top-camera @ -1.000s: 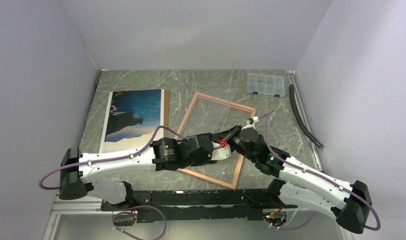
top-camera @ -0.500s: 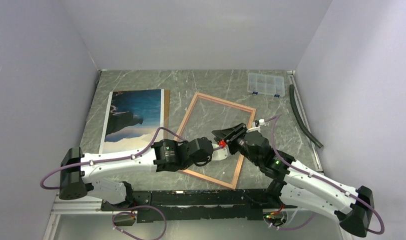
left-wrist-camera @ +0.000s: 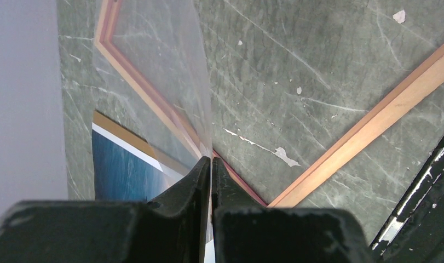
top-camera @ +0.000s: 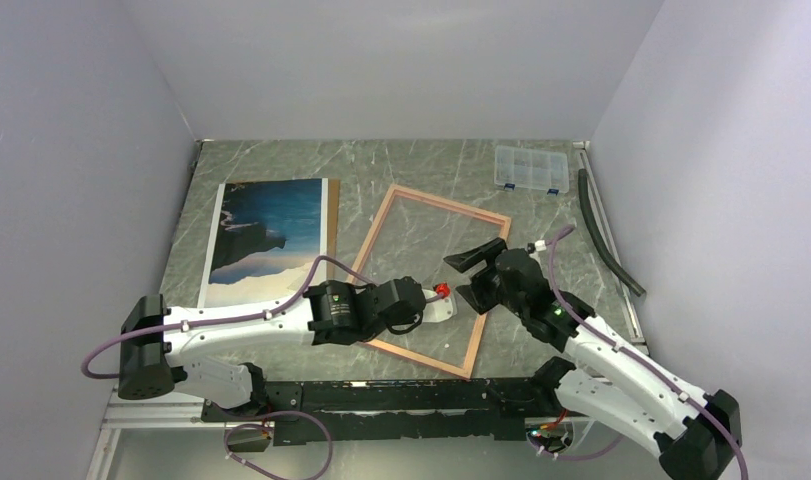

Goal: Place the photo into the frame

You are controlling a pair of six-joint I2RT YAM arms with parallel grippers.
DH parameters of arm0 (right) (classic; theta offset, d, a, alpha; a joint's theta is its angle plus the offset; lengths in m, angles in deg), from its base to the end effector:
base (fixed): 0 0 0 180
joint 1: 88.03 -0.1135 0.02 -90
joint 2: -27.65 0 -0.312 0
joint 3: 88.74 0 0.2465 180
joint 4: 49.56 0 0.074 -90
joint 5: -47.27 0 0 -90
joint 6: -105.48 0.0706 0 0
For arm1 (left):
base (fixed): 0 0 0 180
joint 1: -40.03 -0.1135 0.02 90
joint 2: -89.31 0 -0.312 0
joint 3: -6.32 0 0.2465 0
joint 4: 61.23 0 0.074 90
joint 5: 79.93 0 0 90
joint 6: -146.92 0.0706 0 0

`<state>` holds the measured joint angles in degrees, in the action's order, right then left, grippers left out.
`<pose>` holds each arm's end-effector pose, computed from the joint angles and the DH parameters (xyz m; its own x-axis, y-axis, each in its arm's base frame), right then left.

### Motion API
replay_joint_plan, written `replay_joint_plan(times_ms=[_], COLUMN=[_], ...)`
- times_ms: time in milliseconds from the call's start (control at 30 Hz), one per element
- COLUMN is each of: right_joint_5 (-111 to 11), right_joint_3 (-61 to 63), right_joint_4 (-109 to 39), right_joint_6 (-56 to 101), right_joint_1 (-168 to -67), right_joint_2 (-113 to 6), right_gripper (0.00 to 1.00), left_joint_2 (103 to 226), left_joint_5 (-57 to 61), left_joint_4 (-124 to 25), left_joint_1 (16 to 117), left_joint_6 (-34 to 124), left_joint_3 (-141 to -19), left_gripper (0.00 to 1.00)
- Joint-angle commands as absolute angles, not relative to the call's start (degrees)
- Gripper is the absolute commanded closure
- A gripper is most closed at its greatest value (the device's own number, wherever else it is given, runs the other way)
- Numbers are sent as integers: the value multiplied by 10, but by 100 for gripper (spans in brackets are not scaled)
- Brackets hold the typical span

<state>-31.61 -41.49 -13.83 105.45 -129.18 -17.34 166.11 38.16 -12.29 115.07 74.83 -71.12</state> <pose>0.1333 0.0984 0.2648 -0.5248 0.8445 -0.1068 0.4150 0.3633 0.8341 0.1059 -0.2676 0.3183 0.0538 0.8495 -0.5249 0.7933 0.2828 0.5391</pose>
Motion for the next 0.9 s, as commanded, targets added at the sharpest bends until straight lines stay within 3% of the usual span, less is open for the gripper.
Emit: replay_joint_plan(times_ms=[0,167,500,700,867], right_joint_5=[-374,-424,-472,-503,-516], right_joint_3=[-427,-422,-390,-387,-395], right_joint_4=[-182,-252,-352,-421,-446], right_joint_6=[1021,990,967,975,983], right_joint_1=[-1234,-1180,-1157,-1157,-1157], right_joint_2=[-183,-254,-389,-438,-450], right_gripper=[18,19,32,45,63], left_joint_2=[1650,1649,1647,1646,1647], left_joint_5=[384,383,363,356,353], left_joint_4=[-138,-134,-121,-118,-117], left_joint_1=[1154,1154,1153,1153,1153], left_joint_6=[750,749,741,738,737], left_joint_3=[-710,-708,-714,-716,-719], left_gripper=[90,90,90,90,90])
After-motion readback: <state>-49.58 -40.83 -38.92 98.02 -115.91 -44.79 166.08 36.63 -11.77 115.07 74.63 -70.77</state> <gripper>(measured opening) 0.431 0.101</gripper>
